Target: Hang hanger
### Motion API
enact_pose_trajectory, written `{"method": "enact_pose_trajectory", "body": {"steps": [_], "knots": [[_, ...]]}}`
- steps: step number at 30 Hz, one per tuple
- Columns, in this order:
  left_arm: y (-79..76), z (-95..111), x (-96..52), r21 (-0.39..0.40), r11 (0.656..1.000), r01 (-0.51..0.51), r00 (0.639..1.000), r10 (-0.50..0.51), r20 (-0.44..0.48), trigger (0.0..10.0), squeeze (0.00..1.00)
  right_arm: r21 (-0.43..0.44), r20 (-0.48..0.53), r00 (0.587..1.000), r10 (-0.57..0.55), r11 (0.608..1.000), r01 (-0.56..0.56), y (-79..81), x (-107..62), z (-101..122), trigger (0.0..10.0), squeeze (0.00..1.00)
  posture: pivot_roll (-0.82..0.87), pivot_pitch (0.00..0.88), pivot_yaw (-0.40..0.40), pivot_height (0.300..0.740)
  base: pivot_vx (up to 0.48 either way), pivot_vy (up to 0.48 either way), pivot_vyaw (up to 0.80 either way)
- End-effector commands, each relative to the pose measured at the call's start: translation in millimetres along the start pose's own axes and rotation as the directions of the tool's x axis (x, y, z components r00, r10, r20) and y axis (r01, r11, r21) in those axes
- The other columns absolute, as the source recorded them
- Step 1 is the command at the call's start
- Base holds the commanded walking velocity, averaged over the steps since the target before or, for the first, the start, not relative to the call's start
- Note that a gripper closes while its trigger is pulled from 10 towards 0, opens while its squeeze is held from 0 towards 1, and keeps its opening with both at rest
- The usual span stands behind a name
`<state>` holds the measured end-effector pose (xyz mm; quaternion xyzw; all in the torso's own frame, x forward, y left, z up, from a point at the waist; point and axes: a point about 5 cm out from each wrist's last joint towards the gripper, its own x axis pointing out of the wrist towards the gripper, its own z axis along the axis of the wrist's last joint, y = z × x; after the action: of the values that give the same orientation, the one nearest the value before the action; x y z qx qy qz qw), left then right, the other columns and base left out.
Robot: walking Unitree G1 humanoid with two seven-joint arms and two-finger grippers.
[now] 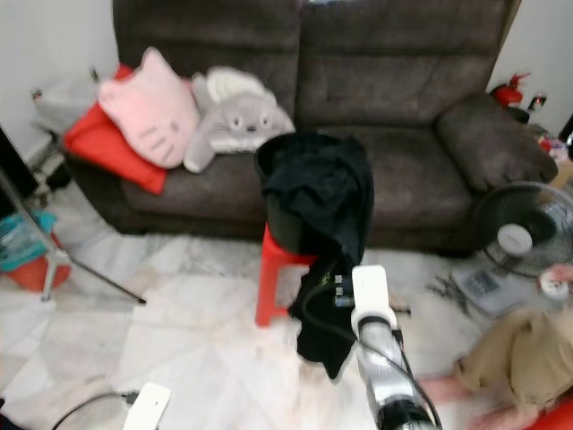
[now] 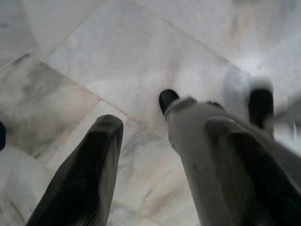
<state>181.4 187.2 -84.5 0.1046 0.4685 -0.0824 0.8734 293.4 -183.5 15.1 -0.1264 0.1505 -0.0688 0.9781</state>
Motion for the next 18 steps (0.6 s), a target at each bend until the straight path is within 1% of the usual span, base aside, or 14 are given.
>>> {"method": "enact_pose_trajectory", "body": {"steps": [1,3,4,5,6,8,9,11,15,16,18], "knots": [[-5.0,-7,-0.6,-0.001,1.000,0.014,1.000,-0.014,-0.023,10.0,0.00,-0.014,-0.019,0.999,0.028,1.000,-0.028,3.5,2.5,2,10.0,0.00,0.06,0.000,-0.002,0.740,0.000,0.000,0.00],[-5.0,-7,-0.6,-0.001,1.000,0.015,1.000,-0.015,-0.022,10.0,0.00,-0.026,-0.062,0.995,0.077,0.997,-0.079,9.1,1.4,-4,10.0,0.00,0.06,0.000,-0.002,0.740,0.000,0.000,0.00],[-5.0,-7,-0.6,-0.001,1.000,0.015,1.000,-0.015,-0.022,10.0,0.00,-0.026,-0.062,0.995,0.077,0.997,-0.079,9.1,1.4,-4,10.0,0.00,0.06,0.000,-0.002,0.740,0.000,0.000,0.00],[-5.1,-7,-0.6,-0.001,1.000,0.015,1.000,-0.015,-0.023,10.0,0.00,-0.070,-0.101,0.985,0.139,0.987,-0.146,15.2,0.0,-8,10.0,0.00,0.06,0.000,-0.004,0.740,0.000,0.000,0.00],[-5.0,-7,-0.6,-0.001,1.000,0.015,1.000,-0.015,-0.022,10.0,0.00,-0.111,-0.127,0.974,0.187,0.973,-0.201,19.6,-1.2,-11,10.0,0.00,0.06,0.000,-0.003,0.740,0.000,0.000,0.00],[-4.9,-7,-0.6,-0.002,1.000,0.015,1.000,-0.015,-0.022,10.0,0.00,-0.182,-0.174,0.943,0.285,0.931,-0.315,28.5,-4.5,-16,10.0,0.00,0.05,0.000,-0.003,0.740,0.000,0.000,0.00],[-4.8,-7,-0.6,-0.001,1.000,0.015,1.000,-0.015,-0.023,10.0,0.00,-0.192,-0.186,0.932,0.312,0.919,-0.345,30.8,-5.5,-17,10.0,0.00,0.05,0.000,-0.003,0.740,0.000,0.000,0.00],[-4.9,-7,-0.6,-0.001,1.000,0.015,1.000,-0.015,-0.023,10.0,0.00,-0.184,-0.214,0.915,0.342,0.906,-0.382,32.1,-6.0,-19,10.0,0.00,0.05,0.000,-0.004,0.740,0.000,0.000,0.00],[-5.0,-7,-0.5,-0.002,1.000,0.016,1.000,-0.016,-0.023,10.0,0.00,-0.237,-0.240,0.897,0.370,0.874,-0.424,31.0,-6.0,-20,10.0,0.00,0.05,0.000,-0.004,0.740,0.000,0.000,0.00],[-5.1,-7,-0.5,-0.002,1.000,0.017,1.000,-0.017,-0.023,10.0,0.00,-0.244,-0.271,0.874,0.404,0.849,-0.469,31.7,-7.0,-22,10.0,0.00,0.05,0.000,-0.004,0.740,0.000,0.000,0.00],[-5.1,-7,-0.5,-0.003,1.000,0.017,1.000,-0.017,-0.023,10.0,0.00,-0.250,-0.296,0.846,0.443,0.819,-0.516,33.2,-8.3,-23,10.0,0.00,0.05,0.000,-0.004,0.740,0.000,0.000,0.00]]}}
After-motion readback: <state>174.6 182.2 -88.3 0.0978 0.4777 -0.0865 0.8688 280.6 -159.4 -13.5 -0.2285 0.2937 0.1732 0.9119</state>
